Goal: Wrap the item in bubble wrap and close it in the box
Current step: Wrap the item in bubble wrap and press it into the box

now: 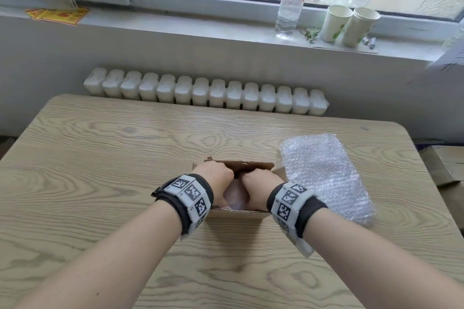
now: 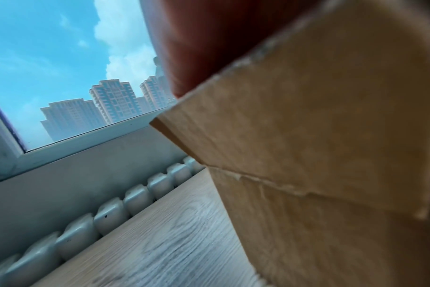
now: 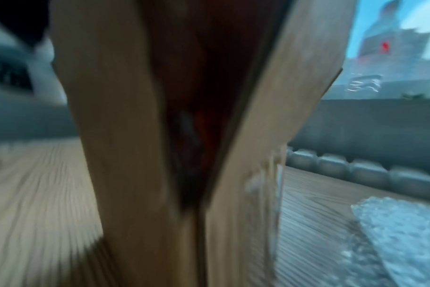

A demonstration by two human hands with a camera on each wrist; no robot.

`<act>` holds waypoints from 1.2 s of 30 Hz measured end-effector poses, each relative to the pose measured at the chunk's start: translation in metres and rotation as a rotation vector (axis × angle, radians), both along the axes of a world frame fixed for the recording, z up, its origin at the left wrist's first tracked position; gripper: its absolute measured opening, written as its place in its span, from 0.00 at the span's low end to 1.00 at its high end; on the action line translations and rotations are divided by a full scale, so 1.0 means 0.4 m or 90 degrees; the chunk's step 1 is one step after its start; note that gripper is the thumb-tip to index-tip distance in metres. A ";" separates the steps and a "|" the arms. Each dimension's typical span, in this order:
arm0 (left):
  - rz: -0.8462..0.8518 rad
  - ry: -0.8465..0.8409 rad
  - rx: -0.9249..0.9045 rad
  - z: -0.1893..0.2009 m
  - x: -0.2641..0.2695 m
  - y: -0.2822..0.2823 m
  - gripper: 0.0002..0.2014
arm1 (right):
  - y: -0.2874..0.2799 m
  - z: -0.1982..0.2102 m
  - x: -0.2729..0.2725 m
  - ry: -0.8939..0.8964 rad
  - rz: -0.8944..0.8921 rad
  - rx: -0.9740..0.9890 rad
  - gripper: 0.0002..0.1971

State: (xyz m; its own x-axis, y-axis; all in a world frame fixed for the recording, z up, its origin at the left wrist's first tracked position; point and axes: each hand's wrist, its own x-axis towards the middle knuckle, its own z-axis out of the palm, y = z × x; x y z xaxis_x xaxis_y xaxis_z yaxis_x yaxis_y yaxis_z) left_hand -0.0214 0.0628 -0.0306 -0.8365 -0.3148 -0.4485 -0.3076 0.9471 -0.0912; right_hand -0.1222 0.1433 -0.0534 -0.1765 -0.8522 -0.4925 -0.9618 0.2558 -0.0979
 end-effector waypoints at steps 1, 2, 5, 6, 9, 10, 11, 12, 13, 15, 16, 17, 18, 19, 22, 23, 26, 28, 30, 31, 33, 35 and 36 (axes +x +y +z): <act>-0.010 -0.005 -0.007 -0.004 -0.003 0.002 0.18 | -0.001 0.007 -0.009 -0.019 -0.013 0.011 0.20; -0.017 -0.009 -0.009 -0.008 -0.007 0.006 0.19 | -0.001 0.017 -0.020 -0.039 -0.027 0.009 0.21; -0.013 -0.001 0.005 -0.026 -0.016 0.012 0.26 | 0.010 0.034 -0.037 -0.053 -0.050 -0.026 0.28; -0.009 0.006 0.007 -0.029 -0.016 0.012 0.26 | 0.016 0.031 -0.029 -0.034 -0.051 -0.034 0.29; -0.004 0.024 -0.009 -0.040 -0.011 0.012 0.25 | 0.023 0.001 0.008 0.020 -0.016 -0.050 0.30; -0.002 0.021 -0.011 -0.041 -0.011 0.012 0.25 | 0.021 -0.010 0.016 0.035 -0.005 -0.055 0.30; 0.002 0.018 -0.009 -0.042 -0.011 0.011 0.24 | 0.020 -0.017 0.020 0.051 0.004 -0.060 0.29; 0.007 0.014 -0.003 -0.040 -0.012 0.010 0.22 | 0.019 -0.020 0.020 0.065 0.010 -0.061 0.27; 0.010 0.013 0.001 -0.040 -0.012 0.005 0.20 | 0.019 -0.021 0.019 0.073 0.014 -0.064 0.26; 0.026 0.007 0.016 -0.031 -0.013 -0.009 0.18 | 0.020 -0.022 0.016 0.064 0.012 -0.055 0.29; 0.045 0.001 0.030 -0.022 -0.011 -0.017 0.19 | 0.020 -0.017 0.017 0.053 0.010 -0.043 0.30; 0.067 0.000 0.051 -0.016 -0.010 -0.024 0.21 | 0.019 -0.009 0.016 0.041 0.007 -0.032 0.31; 0.084 0.002 0.077 -0.011 -0.010 -0.029 0.24 | 0.016 0.003 0.015 0.029 -0.002 -0.023 0.29; 0.092 0.009 0.103 -0.010 -0.010 -0.031 0.28 | 0.014 0.014 0.014 0.022 -0.013 -0.020 0.25; 0.082 0.000 0.094 -0.022 -0.017 -0.013 0.22 | 0.018 0.045 0.016 0.049 -0.018 -0.035 0.14; 0.073 -0.010 0.081 -0.031 -0.019 -0.003 0.20 | 0.022 0.047 0.020 0.070 -0.010 -0.030 0.13; 0.027 -0.043 0.053 -0.053 -0.026 0.015 0.20 | 0.032 0.034 0.034 0.102 0.001 -0.001 0.17; 0.006 -0.046 0.031 -0.063 -0.029 0.017 0.22 | 0.028 0.017 0.035 0.096 0.002 0.006 0.20; 0.012 -0.042 0.022 -0.071 -0.030 0.017 0.22 | 0.026 -0.001 0.029 0.084 0.001 0.009 0.22; 0.020 -0.038 0.023 -0.077 -0.030 0.017 0.21 | 0.027 -0.011 0.025 0.076 -0.001 0.005 0.23; 0.033 -0.023 0.033 -0.081 -0.027 0.017 0.20 | 0.030 -0.019 0.018 0.061 -0.011 -0.005 0.23; 0.047 -0.016 0.048 -0.079 -0.021 0.017 0.19 | 0.030 -0.013 0.019 0.044 -0.024 -0.001 0.21; 0.051 -0.019 0.063 -0.075 -0.018 0.017 0.18 | 0.029 -0.006 0.021 0.024 -0.035 0.001 0.21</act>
